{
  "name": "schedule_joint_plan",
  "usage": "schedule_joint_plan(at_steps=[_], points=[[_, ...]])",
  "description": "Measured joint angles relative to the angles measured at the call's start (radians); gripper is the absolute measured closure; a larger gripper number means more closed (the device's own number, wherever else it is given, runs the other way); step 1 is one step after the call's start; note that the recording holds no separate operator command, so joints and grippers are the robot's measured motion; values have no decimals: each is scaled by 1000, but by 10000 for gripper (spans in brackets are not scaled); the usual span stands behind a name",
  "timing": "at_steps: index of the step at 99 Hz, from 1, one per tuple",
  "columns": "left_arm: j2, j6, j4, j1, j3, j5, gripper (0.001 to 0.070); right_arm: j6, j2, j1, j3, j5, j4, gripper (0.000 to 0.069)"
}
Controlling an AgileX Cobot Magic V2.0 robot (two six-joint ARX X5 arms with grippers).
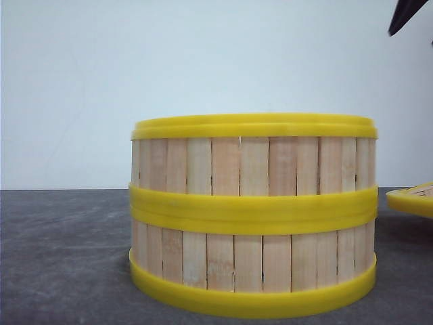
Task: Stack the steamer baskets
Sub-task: 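Grasp the rim of another bun-filled basket with the right gripper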
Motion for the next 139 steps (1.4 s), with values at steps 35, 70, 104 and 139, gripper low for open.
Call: schedule_joint_plan(at_steps=[35,70,104,139], points=[[-312,-64,-161,0,-222,0,278,14,383,0,193,28,34,272],[-407,-64,-249,0,-220,-1,278,120,694,0,283,87,145,286],[-406,-61,-342,0,-220,-6,278,147,844,0,332,135,184,382],[-406,-43,-355,0,-220,-43,278,172,876,0,338,163,217,545]])
